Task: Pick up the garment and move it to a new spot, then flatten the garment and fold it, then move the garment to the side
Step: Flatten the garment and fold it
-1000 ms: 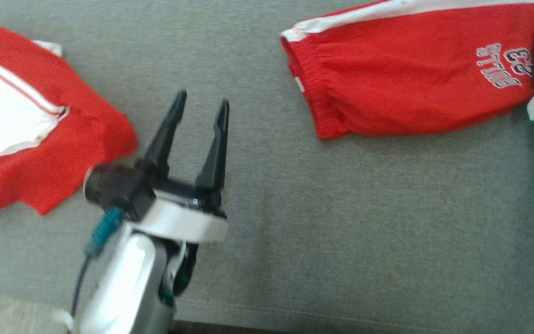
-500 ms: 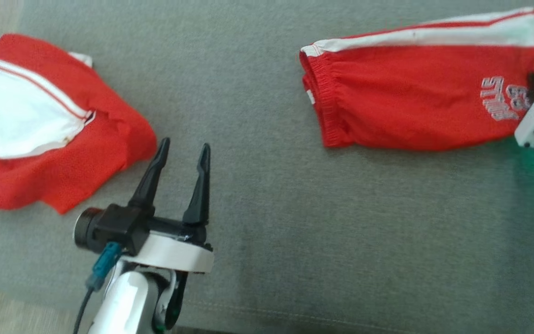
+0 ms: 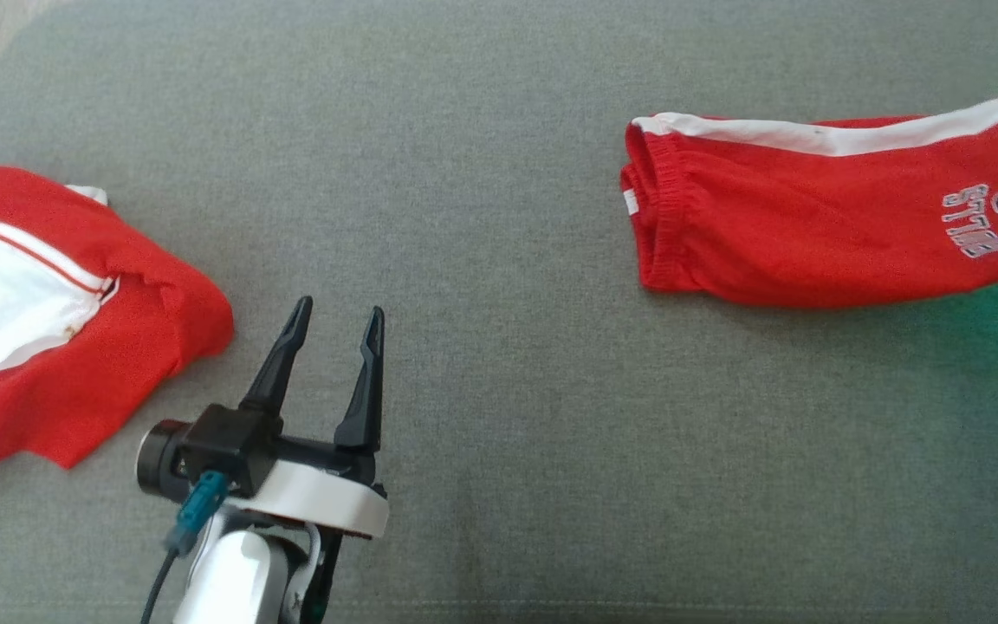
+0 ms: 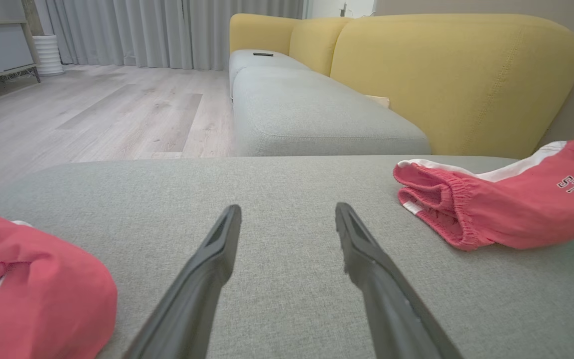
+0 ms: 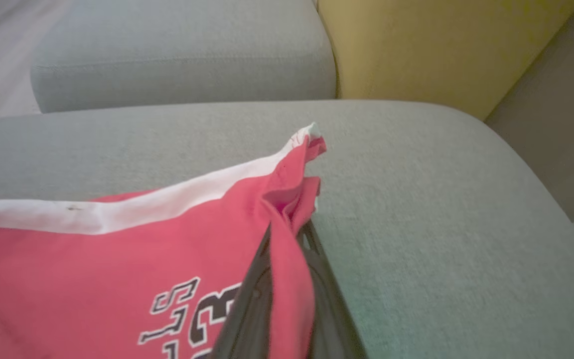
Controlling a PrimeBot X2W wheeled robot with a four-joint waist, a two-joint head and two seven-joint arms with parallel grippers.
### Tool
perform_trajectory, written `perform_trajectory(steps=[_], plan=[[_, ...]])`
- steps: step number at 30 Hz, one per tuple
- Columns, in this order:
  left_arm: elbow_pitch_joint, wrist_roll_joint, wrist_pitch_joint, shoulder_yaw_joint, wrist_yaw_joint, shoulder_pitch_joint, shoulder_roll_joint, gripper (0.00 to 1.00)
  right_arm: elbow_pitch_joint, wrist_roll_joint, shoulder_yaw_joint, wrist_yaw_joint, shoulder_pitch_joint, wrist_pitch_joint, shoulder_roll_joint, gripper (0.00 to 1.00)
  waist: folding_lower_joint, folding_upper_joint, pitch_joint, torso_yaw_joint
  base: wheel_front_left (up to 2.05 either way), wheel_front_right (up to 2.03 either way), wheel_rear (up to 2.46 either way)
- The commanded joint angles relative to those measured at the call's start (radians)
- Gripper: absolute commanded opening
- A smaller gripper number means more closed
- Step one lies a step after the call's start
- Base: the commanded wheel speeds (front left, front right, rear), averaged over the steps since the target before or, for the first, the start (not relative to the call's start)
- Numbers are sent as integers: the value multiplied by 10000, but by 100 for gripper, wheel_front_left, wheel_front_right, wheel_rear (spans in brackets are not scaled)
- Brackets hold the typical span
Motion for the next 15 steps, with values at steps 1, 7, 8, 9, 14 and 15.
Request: perform_trajectory(steps=[1,7,8,9,14,15], plan=[[-206,98,-55,247,-27,-161,-3,100,-498,-46,228,65,-299,-248,78,0,1,-1,-102,0,0,0,0],[115,166,-55,153,-72,8,-8,100,-1624,178,826,65,-148,-563,760,0,1,-1,-518,137,0,0,0],[154,169,-55,147,-71,29,-8,100,-1837,206,947,65,-90,-561,877,0,1,-1,-593,176,0,0,0],[186,171,-55,139,-65,49,-9,100,-2056,224,1089,65,-28,-529,999,0,1,-1,-653,215,0,0,0],[281,124,-55,67,-36,125,-11,100,-3102,325,1817,65,337,-150,1587,0,1,-1,-859,451,0,0,0],[281,124,-55,67,-36,125,-11,100,-3102,325,1817,65,337,-150,1587,0,1,-1,-859,451,0,0,0]])
